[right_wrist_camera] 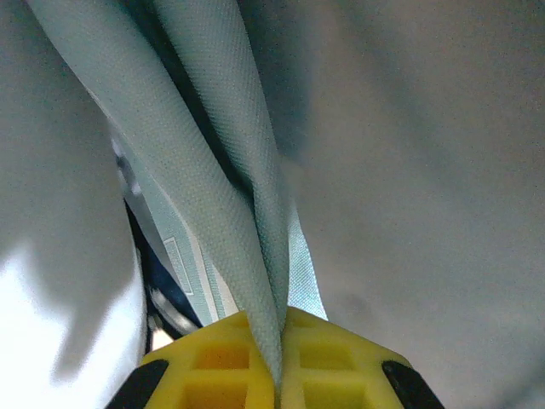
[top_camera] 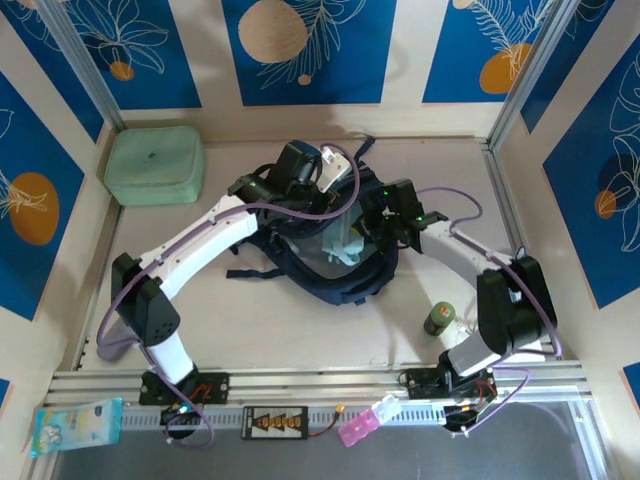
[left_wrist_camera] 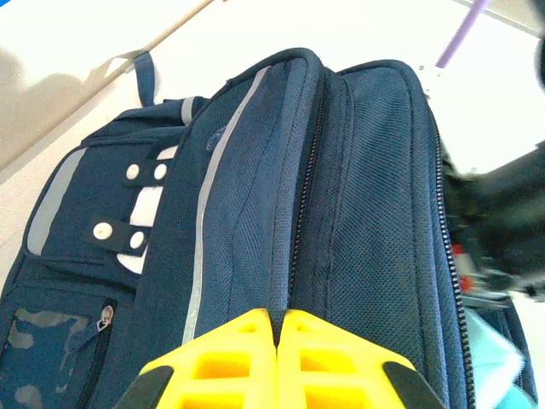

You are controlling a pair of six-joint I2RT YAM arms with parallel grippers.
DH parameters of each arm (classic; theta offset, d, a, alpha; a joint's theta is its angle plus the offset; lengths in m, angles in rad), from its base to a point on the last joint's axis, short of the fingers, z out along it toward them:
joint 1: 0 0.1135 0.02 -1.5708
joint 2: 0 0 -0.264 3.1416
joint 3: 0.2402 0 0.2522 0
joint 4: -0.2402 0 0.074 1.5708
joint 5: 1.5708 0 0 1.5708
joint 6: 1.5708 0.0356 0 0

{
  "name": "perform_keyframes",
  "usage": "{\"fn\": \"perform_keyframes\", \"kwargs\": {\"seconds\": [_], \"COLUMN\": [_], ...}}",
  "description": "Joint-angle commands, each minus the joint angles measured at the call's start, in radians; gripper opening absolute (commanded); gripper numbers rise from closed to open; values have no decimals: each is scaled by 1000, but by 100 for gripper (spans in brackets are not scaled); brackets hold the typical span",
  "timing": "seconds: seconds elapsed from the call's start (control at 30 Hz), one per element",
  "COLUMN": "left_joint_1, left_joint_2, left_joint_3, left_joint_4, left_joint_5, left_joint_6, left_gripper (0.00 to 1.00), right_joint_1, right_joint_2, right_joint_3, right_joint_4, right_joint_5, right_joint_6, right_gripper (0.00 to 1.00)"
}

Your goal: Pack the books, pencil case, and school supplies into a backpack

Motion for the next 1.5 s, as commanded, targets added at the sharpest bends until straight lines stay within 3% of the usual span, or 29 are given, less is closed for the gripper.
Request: {"fn": "perform_keyframes", "kwargs": {"seconds": [0.0, 0.17, 0.3, 0.63, 0.73, 0.8, 0.9, 1.03, 1.2, 1.47], "left_joint_1": [-5, 0, 6, 37, 45, 47, 48, 50, 51, 54], "left_joint_2": [-30, 13, 31, 28, 27, 25, 26, 31, 33, 30], "left_joint_3": [86, 135, 158, 168, 167, 166, 157, 152, 145, 136], "left_joint_4": [82, 52, 48, 69, 71, 70, 73, 75, 74, 52], "left_joint_5": [31, 34, 47, 89, 98, 98, 98, 98, 90, 69], "left_joint_6": [-25, -36, -45, -85, -90, -90, -90, -91, -93, -104], "left_gripper": [0, 0, 0, 0, 0, 0, 0, 0, 0, 0], "right_joint_1": [33, 111, 174, 203, 198, 196, 212, 221, 240, 250], "right_joint_2": [68, 174, 231, 421, 443, 415, 327, 201, 113, 179], "right_joint_3": [42, 24, 59, 101, 100, 76, 21, -25, -42, -47], "right_joint_4": [168, 408, 497, 725, 758, 749, 690, 544, 396, 494], "right_joint_5": [107, 255, 347, 363, 317, 293, 343, 387, 430, 327], "right_joint_6": [81, 145, 119, 253, 252, 231, 201, 173, 142, 118], "right_gripper": [0, 0, 0, 5, 16, 19, 32, 40, 39, 26]}}
